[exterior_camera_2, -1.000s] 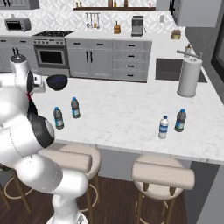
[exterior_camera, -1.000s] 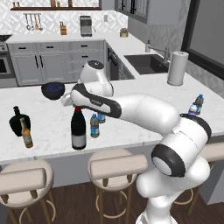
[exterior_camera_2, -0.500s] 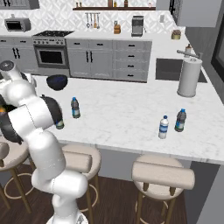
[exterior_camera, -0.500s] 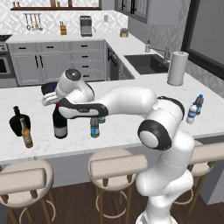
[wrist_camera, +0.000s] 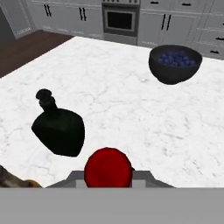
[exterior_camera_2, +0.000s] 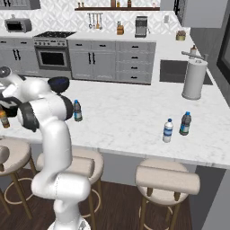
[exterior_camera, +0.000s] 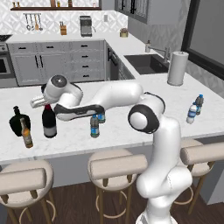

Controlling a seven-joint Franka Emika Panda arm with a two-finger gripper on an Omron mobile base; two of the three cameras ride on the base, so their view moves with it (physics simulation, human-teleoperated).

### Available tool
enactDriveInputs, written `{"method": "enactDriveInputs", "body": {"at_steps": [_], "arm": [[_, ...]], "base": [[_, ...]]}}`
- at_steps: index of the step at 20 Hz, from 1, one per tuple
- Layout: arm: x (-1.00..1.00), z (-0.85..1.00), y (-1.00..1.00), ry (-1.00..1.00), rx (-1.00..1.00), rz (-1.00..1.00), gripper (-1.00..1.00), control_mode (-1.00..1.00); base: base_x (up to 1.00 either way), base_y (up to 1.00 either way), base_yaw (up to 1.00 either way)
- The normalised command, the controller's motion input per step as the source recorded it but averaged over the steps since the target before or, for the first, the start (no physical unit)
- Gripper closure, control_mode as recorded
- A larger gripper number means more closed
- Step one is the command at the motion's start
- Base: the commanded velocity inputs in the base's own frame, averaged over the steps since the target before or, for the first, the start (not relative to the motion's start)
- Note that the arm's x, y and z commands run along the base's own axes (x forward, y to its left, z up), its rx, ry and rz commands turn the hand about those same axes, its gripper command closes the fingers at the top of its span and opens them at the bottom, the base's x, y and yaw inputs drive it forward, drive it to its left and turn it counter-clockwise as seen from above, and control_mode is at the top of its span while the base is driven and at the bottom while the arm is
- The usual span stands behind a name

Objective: Move the plastic bottles in the middle to the plastics group, and the glass bottles in the middle to the glass group.

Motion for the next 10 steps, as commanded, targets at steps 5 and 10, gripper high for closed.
{"method": "enactDriveInputs", "body": {"at_steps": [5,10], "arm": [[0.41,-0.28,0.33,0.07,0.00,-0.05,1.00,-1.00],[0.48,-0.26,0.14,0.09,0.03,-0.06,1.00,-1.00]], "base": [[0.00,0.00,0.00],[0.00,0.00,0.00]]}}
